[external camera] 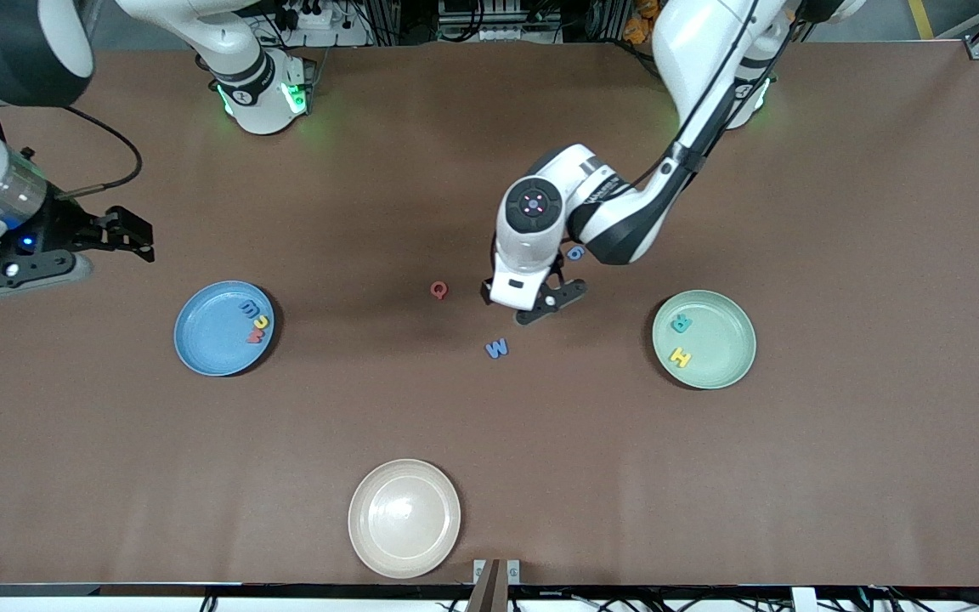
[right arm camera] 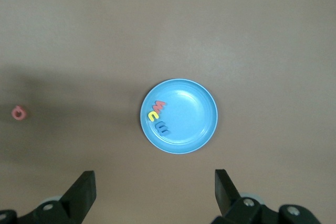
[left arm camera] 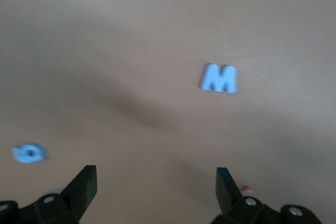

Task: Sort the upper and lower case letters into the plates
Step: 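Grasp the pink Q with the left gripper while the right gripper withdraws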

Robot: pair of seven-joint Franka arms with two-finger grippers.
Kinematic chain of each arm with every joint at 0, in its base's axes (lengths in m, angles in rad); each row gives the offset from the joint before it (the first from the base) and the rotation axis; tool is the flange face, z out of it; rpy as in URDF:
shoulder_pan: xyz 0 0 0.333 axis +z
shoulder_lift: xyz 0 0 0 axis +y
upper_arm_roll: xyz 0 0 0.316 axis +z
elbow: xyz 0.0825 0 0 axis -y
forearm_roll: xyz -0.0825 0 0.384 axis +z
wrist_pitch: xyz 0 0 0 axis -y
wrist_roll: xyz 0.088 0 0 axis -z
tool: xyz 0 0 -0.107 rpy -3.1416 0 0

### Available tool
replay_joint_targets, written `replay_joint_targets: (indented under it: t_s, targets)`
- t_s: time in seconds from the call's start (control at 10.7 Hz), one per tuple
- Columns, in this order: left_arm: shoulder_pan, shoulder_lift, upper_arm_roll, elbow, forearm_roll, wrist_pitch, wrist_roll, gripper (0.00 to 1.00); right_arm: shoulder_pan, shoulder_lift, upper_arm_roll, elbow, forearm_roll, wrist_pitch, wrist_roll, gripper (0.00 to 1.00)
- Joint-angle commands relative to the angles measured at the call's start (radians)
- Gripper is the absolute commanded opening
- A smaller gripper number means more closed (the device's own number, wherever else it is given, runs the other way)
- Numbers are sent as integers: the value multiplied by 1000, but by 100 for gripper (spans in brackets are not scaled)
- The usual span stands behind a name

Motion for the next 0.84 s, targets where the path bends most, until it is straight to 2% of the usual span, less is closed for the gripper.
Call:
replay_joint_targets:
  t_s: [0.0,0.19,0.28,0.37,0.47,0.75]
  targets:
    - [-45,66,16,57,-13,66,-35,100,3,-33,-25,6,28,-8,138,100]
    - [-73,89,22,60,-10,129,-36,100,5,-40,-20,6,22,-3,136,100]
    - [-120,98,40,60,-3,153,-32,100,5,-40,-20,6,19,-5,124,100]
    - [-181,104,115,60,-5,158,-18,100,5,-40,-18,6,1,-5,95,100]
    - [-214,112,146,77,-5,160,6,100,5,-40,-18,14,-12,-5,68,100]
    - [-219,175,139,168,-9,160,123,100,6,-48,-8,18,-18,-16,68,100]
